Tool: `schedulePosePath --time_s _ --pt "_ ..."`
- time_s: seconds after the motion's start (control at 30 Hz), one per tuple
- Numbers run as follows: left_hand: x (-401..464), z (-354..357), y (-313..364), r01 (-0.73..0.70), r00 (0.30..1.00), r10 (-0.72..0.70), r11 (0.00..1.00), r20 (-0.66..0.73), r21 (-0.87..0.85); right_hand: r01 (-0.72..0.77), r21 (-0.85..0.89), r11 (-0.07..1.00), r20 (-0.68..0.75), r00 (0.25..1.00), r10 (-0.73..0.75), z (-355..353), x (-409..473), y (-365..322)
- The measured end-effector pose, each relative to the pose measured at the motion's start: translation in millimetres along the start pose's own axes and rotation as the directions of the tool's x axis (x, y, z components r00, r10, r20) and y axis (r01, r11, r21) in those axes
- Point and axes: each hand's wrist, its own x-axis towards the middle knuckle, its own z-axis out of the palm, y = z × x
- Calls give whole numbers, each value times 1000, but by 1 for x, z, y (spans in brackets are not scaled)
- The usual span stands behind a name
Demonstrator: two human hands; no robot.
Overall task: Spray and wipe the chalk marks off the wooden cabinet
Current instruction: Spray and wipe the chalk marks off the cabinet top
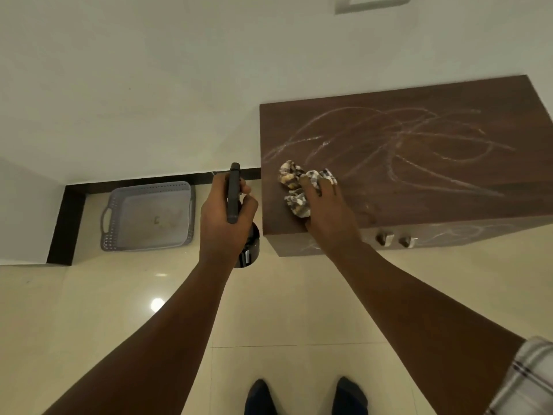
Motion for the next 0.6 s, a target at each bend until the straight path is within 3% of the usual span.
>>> schedulePosePath --time_s 0.27,0.4,0.6 --pt "14 -12 -12 6 1000 -6 998 -4 58 326 -33 945 106 941 -321 5 47 -41" --pt "20 -13 -18 27 999 -24 997 -30 75 285 -72 956 93 956 -278 0 68 -38" --pt "22 0 -14 35 999 -32 994 -33 103 100 -78 992 24 995 -98 -15 65 0"
